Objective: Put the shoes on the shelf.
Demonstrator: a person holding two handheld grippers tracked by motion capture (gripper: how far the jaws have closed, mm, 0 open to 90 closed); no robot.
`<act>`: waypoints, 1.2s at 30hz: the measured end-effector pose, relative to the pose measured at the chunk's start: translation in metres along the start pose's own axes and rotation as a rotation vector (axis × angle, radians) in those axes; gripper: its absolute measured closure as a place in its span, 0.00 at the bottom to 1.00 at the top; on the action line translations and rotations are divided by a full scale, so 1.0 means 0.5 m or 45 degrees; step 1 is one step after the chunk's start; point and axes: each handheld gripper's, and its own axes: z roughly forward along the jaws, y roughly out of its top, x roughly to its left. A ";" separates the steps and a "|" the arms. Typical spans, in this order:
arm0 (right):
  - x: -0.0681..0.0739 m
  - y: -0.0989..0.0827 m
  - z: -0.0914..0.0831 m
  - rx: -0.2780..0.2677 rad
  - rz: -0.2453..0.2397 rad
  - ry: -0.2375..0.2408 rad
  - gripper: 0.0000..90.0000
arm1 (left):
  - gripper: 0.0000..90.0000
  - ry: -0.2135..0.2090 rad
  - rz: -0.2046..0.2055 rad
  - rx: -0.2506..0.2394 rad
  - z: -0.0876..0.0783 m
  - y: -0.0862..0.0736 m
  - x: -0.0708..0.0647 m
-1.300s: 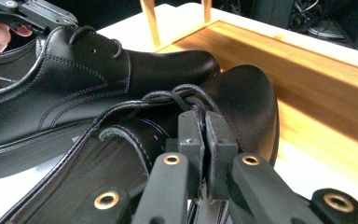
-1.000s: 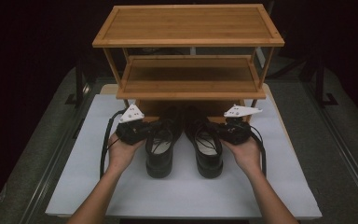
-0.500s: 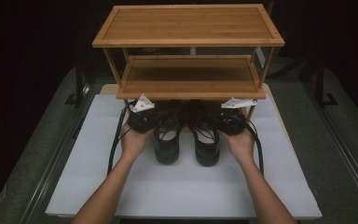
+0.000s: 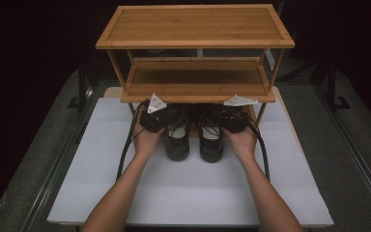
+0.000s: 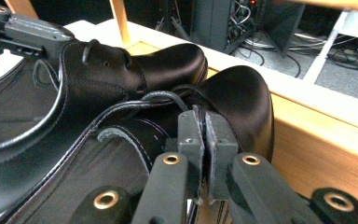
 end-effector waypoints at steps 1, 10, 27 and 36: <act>0.000 0.000 0.003 -0.001 -0.004 -0.007 0.96 | 0.97 0.005 0.008 0.002 0.002 -0.001 -0.001; -0.002 -0.010 0.016 0.003 0.015 -0.016 0.96 | 0.97 -0.033 0.006 0.018 0.008 -0.011 -0.003; 0.007 -0.006 -0.044 0.017 0.027 0.102 0.55 | 0.50 -0.150 -0.061 0.044 -0.040 0.000 0.004; 0.024 -0.029 -0.119 0.065 0.002 0.159 0.35 | 0.27 -0.239 -0.038 0.077 -0.116 -0.021 -0.016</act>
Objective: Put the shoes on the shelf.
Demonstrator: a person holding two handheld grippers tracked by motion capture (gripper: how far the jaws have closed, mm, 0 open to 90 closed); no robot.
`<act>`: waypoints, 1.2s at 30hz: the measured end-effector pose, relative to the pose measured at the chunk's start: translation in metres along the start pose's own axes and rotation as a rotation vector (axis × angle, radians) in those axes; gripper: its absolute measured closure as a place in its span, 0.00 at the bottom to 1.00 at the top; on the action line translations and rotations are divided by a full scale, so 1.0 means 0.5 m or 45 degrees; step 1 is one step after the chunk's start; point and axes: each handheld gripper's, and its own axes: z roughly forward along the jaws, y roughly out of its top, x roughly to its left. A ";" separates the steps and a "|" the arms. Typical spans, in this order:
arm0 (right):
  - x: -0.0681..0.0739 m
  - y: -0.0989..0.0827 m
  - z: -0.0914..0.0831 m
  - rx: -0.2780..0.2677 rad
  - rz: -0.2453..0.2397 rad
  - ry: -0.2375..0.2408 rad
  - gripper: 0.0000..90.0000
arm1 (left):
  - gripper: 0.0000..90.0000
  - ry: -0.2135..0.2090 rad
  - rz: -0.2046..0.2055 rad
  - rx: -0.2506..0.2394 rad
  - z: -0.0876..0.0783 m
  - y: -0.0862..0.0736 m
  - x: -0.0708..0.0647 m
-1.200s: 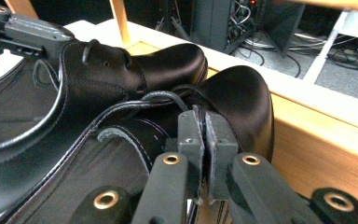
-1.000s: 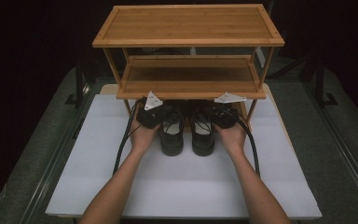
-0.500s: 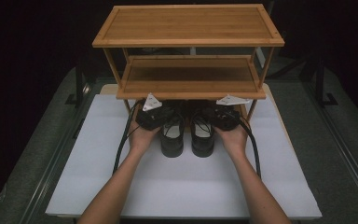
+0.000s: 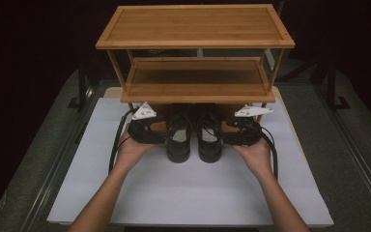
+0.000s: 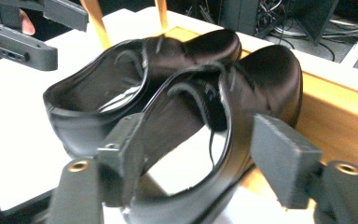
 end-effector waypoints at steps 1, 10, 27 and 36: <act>0.004 -0.005 -0.007 0.006 -0.006 0.002 0.33 | 0.26 -0.007 0.000 0.005 -0.004 -0.004 -0.003; 0.018 -0.081 -0.025 0.095 -0.020 0.024 0.24 | 0.14 -0.032 0.019 0.090 -0.010 -0.076 -0.030; 0.025 -0.150 0.089 0.254 -0.031 0.047 0.13 | 0.03 -0.017 0.124 0.307 0.102 -0.137 -0.049; 0.032 -0.152 0.112 0.258 -0.040 0.035 0.12 | 0.02 -0.016 0.118 0.289 0.113 -0.138 -0.051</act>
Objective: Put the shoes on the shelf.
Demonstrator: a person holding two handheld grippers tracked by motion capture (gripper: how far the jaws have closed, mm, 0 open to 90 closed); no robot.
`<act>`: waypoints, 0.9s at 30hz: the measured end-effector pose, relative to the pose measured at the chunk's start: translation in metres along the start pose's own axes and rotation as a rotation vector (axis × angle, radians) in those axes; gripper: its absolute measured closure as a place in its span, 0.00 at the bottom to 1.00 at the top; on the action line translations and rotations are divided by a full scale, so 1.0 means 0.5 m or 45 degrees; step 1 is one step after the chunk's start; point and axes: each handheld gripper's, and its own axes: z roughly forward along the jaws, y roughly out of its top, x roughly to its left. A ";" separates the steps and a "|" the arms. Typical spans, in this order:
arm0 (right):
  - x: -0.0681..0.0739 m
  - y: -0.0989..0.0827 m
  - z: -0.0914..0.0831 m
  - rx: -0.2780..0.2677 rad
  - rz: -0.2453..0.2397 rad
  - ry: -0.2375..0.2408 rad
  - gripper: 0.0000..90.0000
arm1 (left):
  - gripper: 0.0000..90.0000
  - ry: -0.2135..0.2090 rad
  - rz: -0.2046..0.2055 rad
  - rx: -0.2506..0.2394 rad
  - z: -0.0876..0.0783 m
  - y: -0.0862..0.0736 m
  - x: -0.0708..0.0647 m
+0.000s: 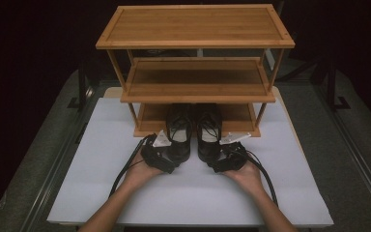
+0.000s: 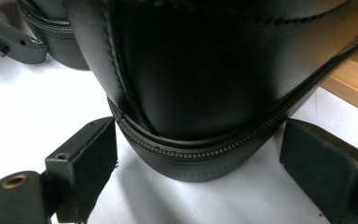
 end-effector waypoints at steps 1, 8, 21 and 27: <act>0.001 0.001 0.001 -0.002 -0.003 0.000 0.12 | 0.03 -0.003 0.007 -0.003 0.001 0.001 -0.001; 0.026 0.006 0.012 0.025 -0.027 -0.063 0.13 | 0.06 0.027 0.013 -0.006 0.011 0.007 -0.013; 0.028 0.017 0.002 0.019 0.012 -0.070 0.17 | 0.06 0.006 -0.050 0.011 0.001 0.027 -0.009; 0.019 0.033 -0.012 -0.006 0.041 -0.032 0.17 | 0.06 -0.027 -0.095 -0.033 -0.011 0.041 0.004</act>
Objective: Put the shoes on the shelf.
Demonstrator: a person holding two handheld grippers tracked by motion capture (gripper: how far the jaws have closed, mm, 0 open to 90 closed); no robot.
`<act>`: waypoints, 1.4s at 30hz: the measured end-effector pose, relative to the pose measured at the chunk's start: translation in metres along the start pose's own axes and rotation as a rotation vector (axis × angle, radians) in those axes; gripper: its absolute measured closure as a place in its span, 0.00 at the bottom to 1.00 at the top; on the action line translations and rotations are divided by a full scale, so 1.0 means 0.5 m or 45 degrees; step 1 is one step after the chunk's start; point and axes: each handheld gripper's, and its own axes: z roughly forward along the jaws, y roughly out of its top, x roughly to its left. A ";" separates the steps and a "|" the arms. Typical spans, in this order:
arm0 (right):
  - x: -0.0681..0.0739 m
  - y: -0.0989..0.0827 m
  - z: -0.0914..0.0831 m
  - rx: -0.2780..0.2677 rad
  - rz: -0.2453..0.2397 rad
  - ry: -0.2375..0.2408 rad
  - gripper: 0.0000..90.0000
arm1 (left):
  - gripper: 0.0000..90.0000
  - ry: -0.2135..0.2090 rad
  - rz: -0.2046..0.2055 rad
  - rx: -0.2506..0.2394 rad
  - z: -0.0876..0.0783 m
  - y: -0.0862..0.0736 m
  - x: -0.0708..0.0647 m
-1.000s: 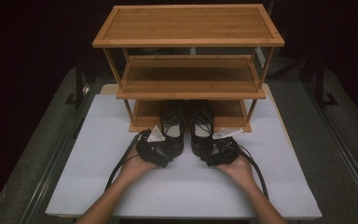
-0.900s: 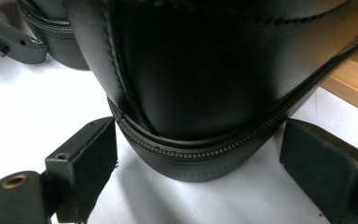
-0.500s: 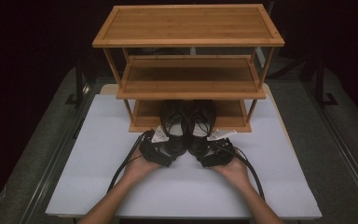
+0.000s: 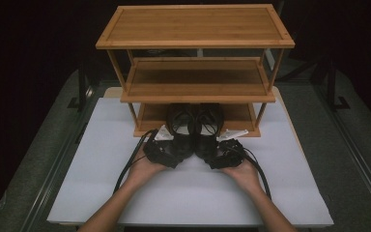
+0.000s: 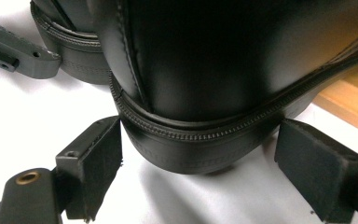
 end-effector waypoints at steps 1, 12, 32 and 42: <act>-0.003 0.002 -0.001 -0.005 0.000 0.003 0.17 | 0.06 -0.005 -0.007 -0.006 0.000 0.002 0.002; -0.033 0.032 0.006 -0.029 0.020 0.021 0.17 | 0.06 -0.032 -0.036 -0.037 0.013 0.020 0.040; -0.085 0.066 0.058 -0.074 0.034 -0.031 0.16 | 0.05 0.036 -0.037 -0.038 0.066 0.054 0.098; -0.102 0.086 0.076 -0.081 0.050 -0.077 0.16 | 0.05 0.046 -0.077 -0.071 0.088 0.064 0.121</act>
